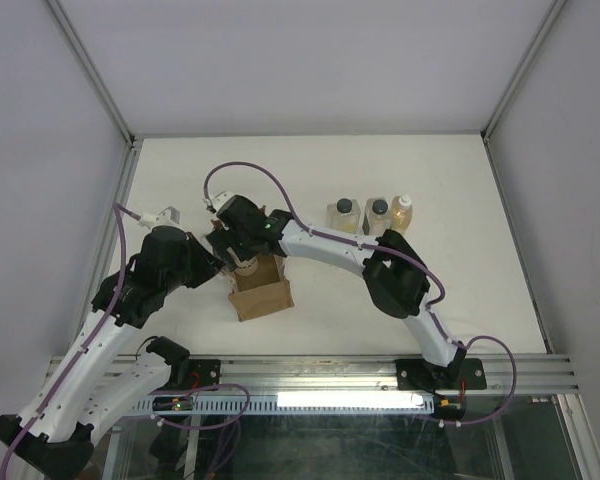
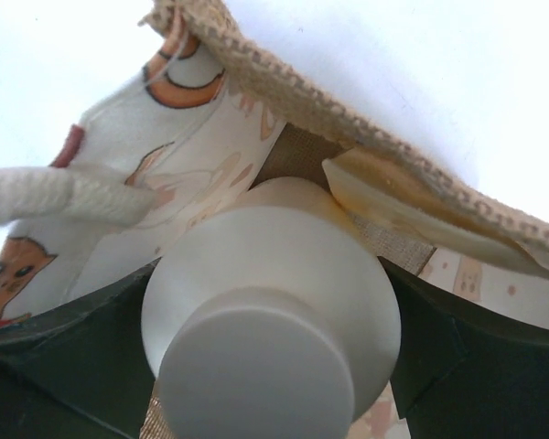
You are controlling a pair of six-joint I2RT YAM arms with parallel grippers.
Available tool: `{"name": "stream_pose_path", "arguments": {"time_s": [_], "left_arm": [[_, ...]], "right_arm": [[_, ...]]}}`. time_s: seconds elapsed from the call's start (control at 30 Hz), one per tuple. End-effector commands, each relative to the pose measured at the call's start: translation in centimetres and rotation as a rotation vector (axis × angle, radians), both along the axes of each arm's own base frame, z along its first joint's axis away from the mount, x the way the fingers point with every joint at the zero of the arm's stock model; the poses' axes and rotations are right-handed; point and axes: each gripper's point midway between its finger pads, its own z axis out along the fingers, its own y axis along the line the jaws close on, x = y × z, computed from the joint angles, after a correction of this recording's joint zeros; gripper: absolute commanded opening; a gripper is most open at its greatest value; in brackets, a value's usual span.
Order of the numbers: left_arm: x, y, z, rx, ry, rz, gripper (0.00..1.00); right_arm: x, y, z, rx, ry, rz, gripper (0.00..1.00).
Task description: Take the personal care products out of the canvas bag
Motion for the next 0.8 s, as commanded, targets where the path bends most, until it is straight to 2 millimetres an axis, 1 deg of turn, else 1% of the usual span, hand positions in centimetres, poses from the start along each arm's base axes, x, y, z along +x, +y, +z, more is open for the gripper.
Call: {"name": "stream_pose_path", "arguments": {"time_s": [0.0, 0.07, 0.3, 0.37, 0.43, 0.5, 0.6, 0.77], "left_arm": [[-0.2, -0.2, 0.6, 0.018, -0.005, -0.048, 0.00], [-0.2, -0.2, 0.5, 0.023, 0.001, -0.046, 0.00], [-0.1, -0.1, 0.7, 0.050, -0.003, -0.061, 0.00], [-0.2, 0.1, 0.7, 0.058, -0.004, -0.060, 0.00], [-0.1, 0.2, 0.7, 0.064, -0.006, -0.056, 0.00], [0.0, 0.2, 0.6, 0.065, -0.004, -0.056, 0.00], [0.1, 0.2, 0.6, 0.065, 0.000, -0.050, 0.00], [0.4, 0.3, 0.9, 0.073, -0.004, -0.034, 0.00]], "right_arm": [[2.0, 1.8, 2.6, 0.079, -0.086, -0.010, 0.85], [2.2, 1.7, 2.9, 0.084, -0.100, -0.010, 0.81], [2.2, 2.1, 5.8, 0.135, -0.126, 0.001, 0.45], [2.1, 2.1, 7.1, 0.157, -0.133, 0.003, 0.34], [1.9, 2.0, 8.4, 0.183, -0.137, 0.003, 0.27], [1.6, 1.8, 9.9, 0.212, -0.138, 0.003, 0.23], [1.1, 1.5, 12.2, 0.259, -0.148, 0.004, 0.19], [0.7, 0.9, 15.3, 0.319, -0.163, -0.007, 0.17]]}}
